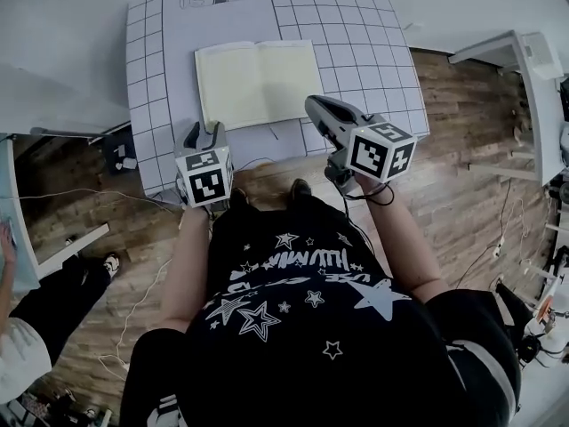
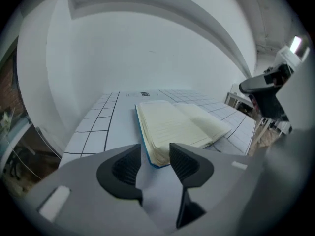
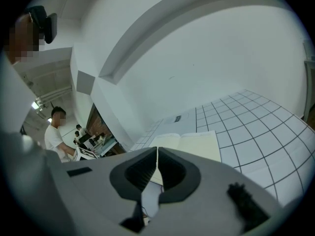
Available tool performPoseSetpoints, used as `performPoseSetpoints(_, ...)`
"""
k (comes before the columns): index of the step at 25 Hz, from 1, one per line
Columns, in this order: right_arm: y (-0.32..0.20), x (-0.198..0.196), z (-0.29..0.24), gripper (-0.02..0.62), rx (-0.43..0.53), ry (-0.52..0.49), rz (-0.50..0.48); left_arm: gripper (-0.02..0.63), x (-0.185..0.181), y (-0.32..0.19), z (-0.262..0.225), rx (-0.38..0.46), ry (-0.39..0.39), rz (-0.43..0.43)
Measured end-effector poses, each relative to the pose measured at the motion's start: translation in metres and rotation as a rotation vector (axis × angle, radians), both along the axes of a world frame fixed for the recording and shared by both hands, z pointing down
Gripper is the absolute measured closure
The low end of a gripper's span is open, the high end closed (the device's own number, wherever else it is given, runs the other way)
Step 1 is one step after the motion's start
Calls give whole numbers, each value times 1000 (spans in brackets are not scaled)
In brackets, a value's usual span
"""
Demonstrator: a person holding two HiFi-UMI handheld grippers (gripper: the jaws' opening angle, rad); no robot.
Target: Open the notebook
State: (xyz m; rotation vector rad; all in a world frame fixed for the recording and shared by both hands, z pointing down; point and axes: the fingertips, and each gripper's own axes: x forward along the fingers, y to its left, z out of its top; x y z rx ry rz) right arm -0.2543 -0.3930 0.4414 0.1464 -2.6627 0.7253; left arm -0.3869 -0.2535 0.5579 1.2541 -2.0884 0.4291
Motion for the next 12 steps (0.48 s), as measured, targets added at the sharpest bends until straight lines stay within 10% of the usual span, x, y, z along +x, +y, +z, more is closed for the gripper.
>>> performPoseSetpoints(12,50,26,21,578,10,81,118,400,1,25,7,12,-59,113)
